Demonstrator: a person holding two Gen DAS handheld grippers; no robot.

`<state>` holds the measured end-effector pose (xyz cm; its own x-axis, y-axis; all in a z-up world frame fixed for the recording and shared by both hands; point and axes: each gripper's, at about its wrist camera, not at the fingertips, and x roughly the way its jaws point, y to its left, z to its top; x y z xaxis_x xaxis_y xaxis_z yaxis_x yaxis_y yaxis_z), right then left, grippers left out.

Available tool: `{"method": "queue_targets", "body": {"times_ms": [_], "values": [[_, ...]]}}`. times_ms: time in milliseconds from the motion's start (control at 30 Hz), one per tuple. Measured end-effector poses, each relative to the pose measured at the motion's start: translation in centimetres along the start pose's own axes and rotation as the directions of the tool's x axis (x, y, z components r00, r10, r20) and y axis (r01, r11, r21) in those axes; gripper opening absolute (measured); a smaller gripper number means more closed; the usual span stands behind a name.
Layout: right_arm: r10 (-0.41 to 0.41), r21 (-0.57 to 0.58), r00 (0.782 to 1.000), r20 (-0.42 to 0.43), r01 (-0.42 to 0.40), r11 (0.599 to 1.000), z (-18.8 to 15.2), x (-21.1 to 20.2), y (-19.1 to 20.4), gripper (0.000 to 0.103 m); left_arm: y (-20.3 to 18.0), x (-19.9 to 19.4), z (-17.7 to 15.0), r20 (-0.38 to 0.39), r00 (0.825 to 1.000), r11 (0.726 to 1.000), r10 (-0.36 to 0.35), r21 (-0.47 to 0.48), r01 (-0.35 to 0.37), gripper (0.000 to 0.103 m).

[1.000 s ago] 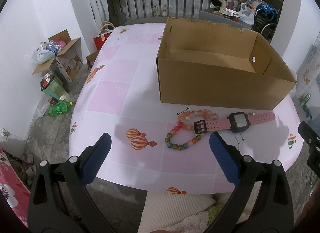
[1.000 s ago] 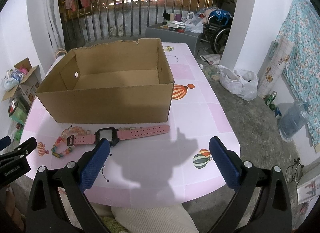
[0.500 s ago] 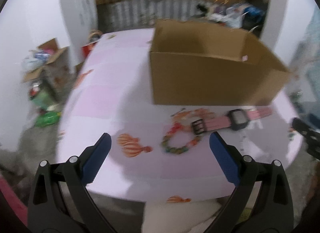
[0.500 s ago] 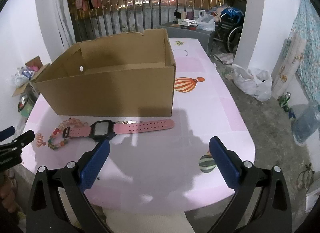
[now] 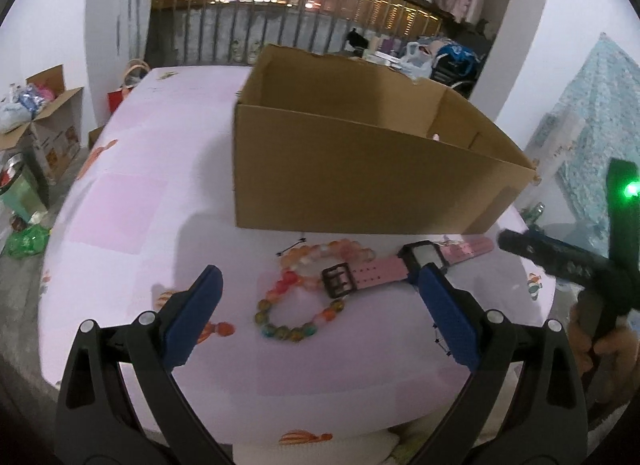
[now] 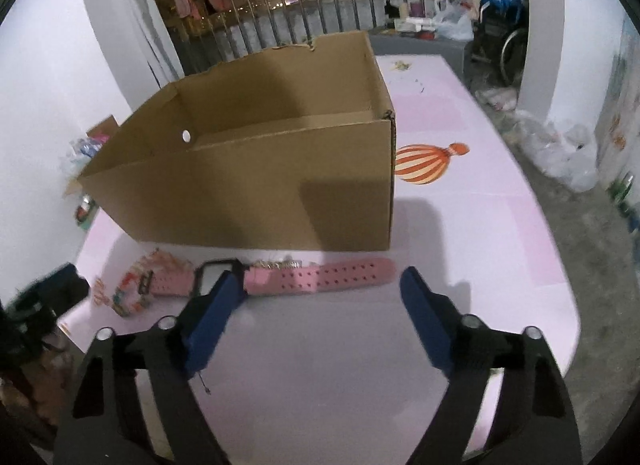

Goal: Organize jewelry
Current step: 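Move both grippers toward the pink-strap watch, left gripper at the watch face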

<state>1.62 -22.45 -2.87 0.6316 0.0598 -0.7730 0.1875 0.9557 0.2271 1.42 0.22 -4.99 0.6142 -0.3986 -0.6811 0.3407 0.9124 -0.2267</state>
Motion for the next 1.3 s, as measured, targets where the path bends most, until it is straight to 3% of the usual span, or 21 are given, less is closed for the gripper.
{"method": "queue_targets", "body": {"times_ms": [67, 200, 367, 700, 867, 933, 1100, 1233, 1300], "values": [[0.006, 0.034, 1.0, -0.019, -0.005, 0.999, 0.2, 0.8, -0.7, 0.061, -0.2, 0.3, 0.1, -0.006, 1.0, 1.0, -0.019, 0.01, 0.019, 0.08], [0.03, 0.116, 0.998, -0.06, -0.023, 0.993, 0.3, 2.2, -2.5, 0.051, -0.3, 1.8, 0.3, -0.062, 0.997, 0.999, -0.054, 0.002, 0.055, 0.055], [0.068, 0.168, 0.994, -0.09, -0.052, 0.984, 0.1, 3.5, -3.2, 0.045, -0.1, 3.4, 0.3, -0.125, 0.988, 0.996, -0.085, -0.014, 0.084, 0.038], [0.05, 0.138, 0.996, -0.077, -0.039, 0.99, 0.0, 3.3, -2.7, 0.045, 0.4, 6.6, 0.4, -0.241, 0.963, 0.991, -0.122, -0.09, 0.103, 0.041], [0.055, 0.132, 0.996, -0.072, -0.045, 0.99, -0.2, 3.2, -2.9, 0.046, 0.3, 7.3, 1.0, -0.24, 0.96, 0.986, -0.145, -0.121, 0.119, 0.045], [0.054, 0.128, 0.996, -0.069, -0.044, 0.991, -0.3, 3.2, -2.9, 0.046, 0.7, 7.1, 1.0, -0.221, 0.958, 0.974, -0.183, -0.172, 0.146, 0.045], [0.053, 0.125, 0.997, -0.064, -0.045, 0.991, -0.4, 3.2, -2.9, 0.046, 0.8, 6.1, 1.3, -0.167, 0.955, 0.958, -0.245, -0.192, 0.213, 0.047], [0.054, 0.125, 0.997, -0.059, -0.047, 0.991, -0.5, 3.3, -2.8, 0.046, 1.0, 6.0, 1.6, -0.126, 0.941, 0.93, -0.314, -0.241, 0.278, 0.047], [0.056, 0.127, 0.997, -0.056, -0.049, 0.991, -0.5, 3.3, -2.9, 0.046, 0.8, 6.7, 1.7, -0.144, 0.945, 0.935, -0.293, -0.25, 0.252, 0.047]]}}
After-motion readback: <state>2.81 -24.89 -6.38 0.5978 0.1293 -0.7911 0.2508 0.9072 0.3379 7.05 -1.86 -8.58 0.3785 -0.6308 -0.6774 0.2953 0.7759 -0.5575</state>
